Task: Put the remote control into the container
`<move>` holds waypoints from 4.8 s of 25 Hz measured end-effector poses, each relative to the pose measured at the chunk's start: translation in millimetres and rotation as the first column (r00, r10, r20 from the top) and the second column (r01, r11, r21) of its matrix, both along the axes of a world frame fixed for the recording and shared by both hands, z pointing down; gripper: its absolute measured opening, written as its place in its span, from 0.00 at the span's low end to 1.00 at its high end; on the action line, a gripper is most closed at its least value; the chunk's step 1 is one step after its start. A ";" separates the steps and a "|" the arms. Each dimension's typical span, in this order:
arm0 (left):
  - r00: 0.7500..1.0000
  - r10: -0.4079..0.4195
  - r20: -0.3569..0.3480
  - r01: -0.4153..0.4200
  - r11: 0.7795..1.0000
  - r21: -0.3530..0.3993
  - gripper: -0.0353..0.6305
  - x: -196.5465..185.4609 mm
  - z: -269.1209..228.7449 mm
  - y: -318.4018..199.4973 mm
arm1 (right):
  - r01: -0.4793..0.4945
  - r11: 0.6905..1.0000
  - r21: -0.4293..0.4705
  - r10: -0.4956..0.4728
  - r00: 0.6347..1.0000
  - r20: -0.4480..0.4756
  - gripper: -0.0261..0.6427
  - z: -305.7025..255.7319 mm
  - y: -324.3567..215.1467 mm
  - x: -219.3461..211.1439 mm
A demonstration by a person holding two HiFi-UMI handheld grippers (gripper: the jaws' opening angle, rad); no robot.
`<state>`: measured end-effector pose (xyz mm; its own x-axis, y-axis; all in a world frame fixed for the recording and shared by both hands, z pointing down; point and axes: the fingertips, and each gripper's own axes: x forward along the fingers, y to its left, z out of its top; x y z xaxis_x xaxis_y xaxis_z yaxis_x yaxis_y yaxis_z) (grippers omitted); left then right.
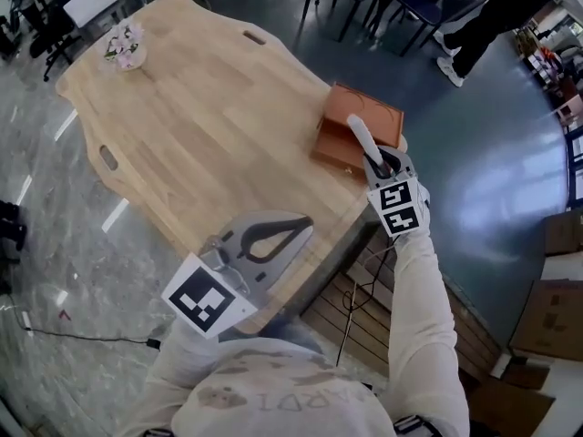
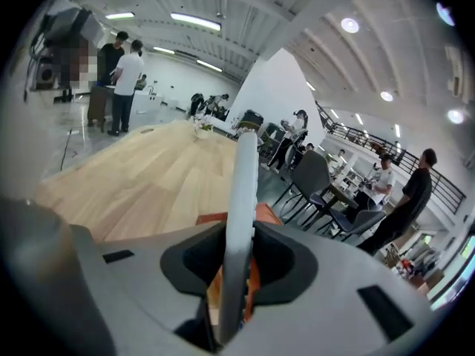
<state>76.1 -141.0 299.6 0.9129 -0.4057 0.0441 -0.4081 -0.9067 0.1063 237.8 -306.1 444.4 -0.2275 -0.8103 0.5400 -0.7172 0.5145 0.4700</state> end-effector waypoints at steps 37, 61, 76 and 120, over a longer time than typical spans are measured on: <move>1.000 -0.024 0.015 0.026 0.986 -0.167 0.07 -14.7 77.2 -68.9 | 0.030 0.908 -0.418 -0.269 0.805 -0.528 0.19 185.9 -98.7 41.2; 0.999 -0.032 0.022 0.036 0.983 -0.178 0.07 -11.6 79.2 -77.2 | -0.035 0.867 -0.498 -0.264 0.814 -0.517 0.24 193.6 -95.7 42.0; 0.999 -0.030 0.011 0.031 0.986 -0.166 0.07 -10.4 73.4 -76.0 | 0.006 0.854 -0.520 -0.292 0.833 -0.470 0.19 179.6 -79.2 27.6; 1.000 -0.010 -0.005 0.009 0.987 -0.163 0.07 -12.0 66.0 -60.8 | 0.030 0.963 -0.267 -0.070 0.987 -0.141 0.06 117.4 -73.4 -7.3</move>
<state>64.1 -201.9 365.6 0.9095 -0.4021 0.1055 -0.4156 -0.8732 0.2547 230.4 -379.5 561.8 -0.1655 -0.6246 0.7632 -0.6200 0.6677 0.4120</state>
